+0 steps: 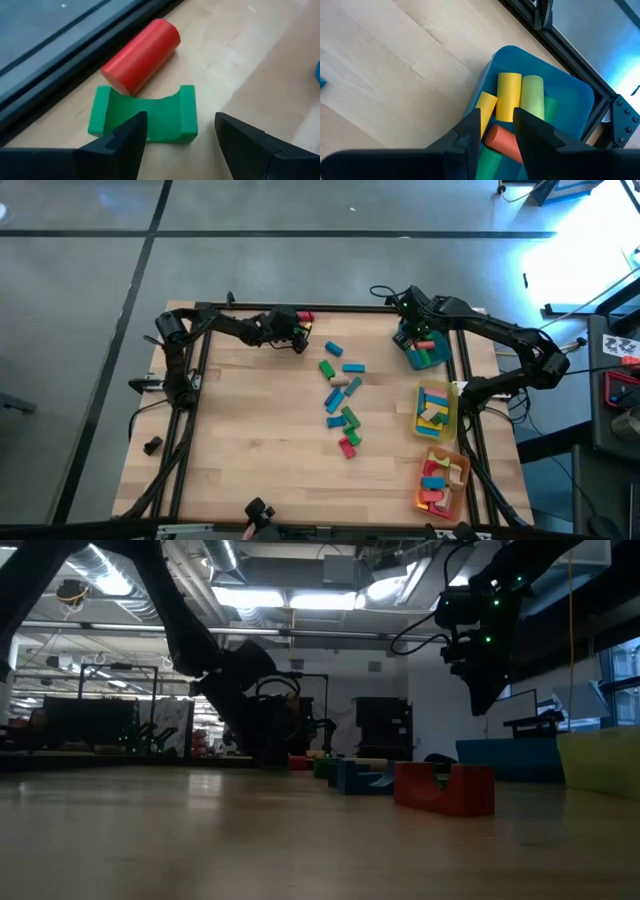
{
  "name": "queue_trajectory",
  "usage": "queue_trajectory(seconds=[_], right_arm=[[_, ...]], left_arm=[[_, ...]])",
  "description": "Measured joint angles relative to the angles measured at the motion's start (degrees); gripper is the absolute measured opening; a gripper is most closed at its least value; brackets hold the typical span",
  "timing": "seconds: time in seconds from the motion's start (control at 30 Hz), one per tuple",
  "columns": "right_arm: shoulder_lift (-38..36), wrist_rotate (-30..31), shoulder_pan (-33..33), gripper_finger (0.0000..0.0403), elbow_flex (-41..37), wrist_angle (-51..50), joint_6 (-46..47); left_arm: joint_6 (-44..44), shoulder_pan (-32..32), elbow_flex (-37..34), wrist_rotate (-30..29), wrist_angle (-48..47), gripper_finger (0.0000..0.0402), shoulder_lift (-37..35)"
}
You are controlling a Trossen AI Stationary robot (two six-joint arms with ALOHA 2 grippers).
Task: Sort blocks by size
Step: Put the green arch block into the orange bin
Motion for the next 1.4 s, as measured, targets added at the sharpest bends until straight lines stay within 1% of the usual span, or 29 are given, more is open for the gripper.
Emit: queue_trajectory(seconds=[0.1, 0.2, 0.3, 0.53, 0.7, 0.77, 1.03, 1.2, 1.4], right_arm=[[0.0, -0.1, 0.0, 0.0117, 0.0, 0.0, 0.0], [0.0, -0.4, 0.0, 0.0117, 0.0, 0.0, 0.0], [0.0, -0.4, 0.0, 0.0117, 0.0, 0.0, 0.0], [0.0, -0.4, 0.0, 0.0117, 0.0, 0.0, 0.0], [0.0, -0.9, 0.0, 0.0117, 0.0, 0.0, 0.0], [0.0, -1.4, 0.0, 0.0117, 0.0, 0.0, 0.0], [0.0, -1.4, 0.0, 0.0117, 0.0, 0.0, 0.0], [0.0, -1.4, 0.0, 0.0117, 0.0, 0.0, 0.0], [0.0, -1.4, 0.0, 0.0117, 0.0, 0.0, 0.0]], left_arm=[[0.5, -0.3, 0.0, -2.1, 1.4, 0.0223, 0.4], [0.6, -0.2, 0.0, -2.3, 2.2, 0.0205, 0.4], [0.7, -0.2, 0.0, -2.3, 1.3, 0.0172, 0.4], [3.3, -0.2, 0.0, -2.7, 0.5, 0.0080, 0.3], [3.4, -0.2, 0.1, -2.9, 1.8, 0.0035, 0.2], [3.2, -0.2, 0.1, -2.9, 2.2, 0.0029, 0.2], [2.9, -0.2, 0.1, -2.7, 2.2, 0.0033, 0.2], [2.5, -0.3, 0.5, -2.5, 1.9, 0.0029, 0.2], [0.7, -0.2, 3.1, 0.6, 1.2, 0.0034, 0.4]])
